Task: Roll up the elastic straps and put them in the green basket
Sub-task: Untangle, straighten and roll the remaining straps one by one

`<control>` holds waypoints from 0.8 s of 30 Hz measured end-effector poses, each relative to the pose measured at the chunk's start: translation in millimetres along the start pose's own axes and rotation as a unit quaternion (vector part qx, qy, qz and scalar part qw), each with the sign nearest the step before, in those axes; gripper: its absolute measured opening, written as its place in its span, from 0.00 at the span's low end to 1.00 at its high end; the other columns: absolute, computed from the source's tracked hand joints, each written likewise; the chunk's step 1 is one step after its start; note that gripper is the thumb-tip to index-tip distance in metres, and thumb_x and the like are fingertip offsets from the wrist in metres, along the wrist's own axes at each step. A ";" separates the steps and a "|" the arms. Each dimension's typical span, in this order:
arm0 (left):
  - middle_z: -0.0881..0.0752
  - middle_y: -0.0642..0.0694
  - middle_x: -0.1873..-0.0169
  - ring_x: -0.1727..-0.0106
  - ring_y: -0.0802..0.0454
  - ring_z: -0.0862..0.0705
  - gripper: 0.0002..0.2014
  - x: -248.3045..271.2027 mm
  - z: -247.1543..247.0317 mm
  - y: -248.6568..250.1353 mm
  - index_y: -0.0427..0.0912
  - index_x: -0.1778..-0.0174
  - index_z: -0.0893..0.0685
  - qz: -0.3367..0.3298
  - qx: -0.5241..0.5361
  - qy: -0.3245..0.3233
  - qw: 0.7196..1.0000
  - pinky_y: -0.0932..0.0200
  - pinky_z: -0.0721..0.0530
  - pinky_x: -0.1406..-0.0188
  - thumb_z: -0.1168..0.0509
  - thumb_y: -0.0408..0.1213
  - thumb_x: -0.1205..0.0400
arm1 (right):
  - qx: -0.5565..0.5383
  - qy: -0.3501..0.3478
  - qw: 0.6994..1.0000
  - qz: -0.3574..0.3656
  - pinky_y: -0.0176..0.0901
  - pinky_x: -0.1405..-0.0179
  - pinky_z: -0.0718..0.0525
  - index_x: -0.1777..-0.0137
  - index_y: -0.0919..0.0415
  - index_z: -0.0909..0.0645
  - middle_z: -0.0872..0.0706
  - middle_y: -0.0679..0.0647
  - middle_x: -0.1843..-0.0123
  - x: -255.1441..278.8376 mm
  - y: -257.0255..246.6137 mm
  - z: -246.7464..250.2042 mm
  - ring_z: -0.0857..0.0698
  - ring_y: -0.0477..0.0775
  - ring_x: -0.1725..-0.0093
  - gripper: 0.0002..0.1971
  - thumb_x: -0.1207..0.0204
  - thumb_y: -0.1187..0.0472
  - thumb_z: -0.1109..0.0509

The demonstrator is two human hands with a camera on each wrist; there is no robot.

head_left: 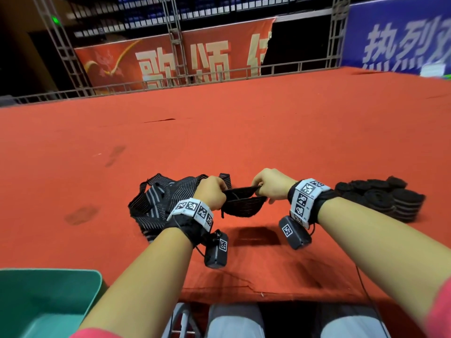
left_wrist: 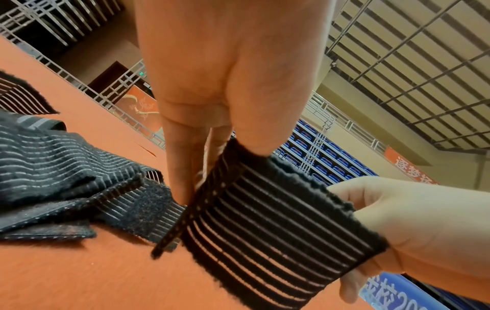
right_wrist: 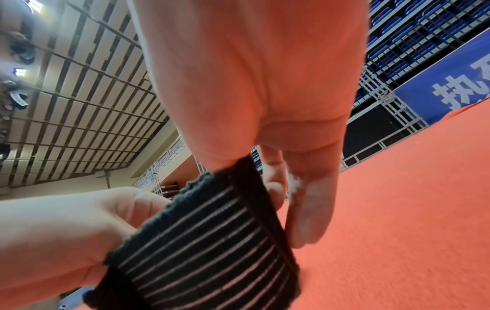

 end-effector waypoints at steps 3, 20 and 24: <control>0.11 0.34 0.65 0.67 0.37 0.10 0.12 2.6 -6.9 -6.8 0.38 0.54 0.16 0.047 0.073 -0.037 0.996 0.49 0.11 0.74 0.44 0.26 0.25 | -0.042 0.015 0.999 -0.009 0.49 0.71 0.09 0.49 0.66 0.13 0.10 0.67 0.57 2.8 1.7 4.2 0.10 0.59 0.67 0.09 0.21 0.71 0.35; 0.17 0.43 0.69 0.67 0.44 0.17 0.21 4.7 -50.3 -14.7 0.43 0.56 0.20 0.231 0.352 -0.167 0.892 0.55 0.18 0.69 0.44 0.58 0.15 | -0.004 0.157 0.973 0.169 0.48 0.44 0.21 0.49 0.51 0.14 0.20 0.49 0.49 5.6 -26.4 7.6 0.21 0.50 0.48 0.09 0.26 0.51 0.23; 0.16 0.40 0.68 0.71 0.41 0.16 0.24 -2.1 -59.3 -16.5 0.43 0.57 0.17 0.211 0.326 -0.193 0.901 0.55 0.19 0.75 0.42 0.63 0.20 | 0.017 0.033 0.980 0.196 0.45 0.50 0.21 0.51 0.54 0.11 0.14 0.48 0.52 11.8 -43.6 -15.9 0.17 0.49 0.51 0.15 0.22 0.43 0.28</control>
Point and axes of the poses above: each hand's wrist, its own x-axis away from the middle knuckle, its own z-axis out of the back of the hand, y = z × x, the point moved 7 cm from there along -x, towards the middle knuckle
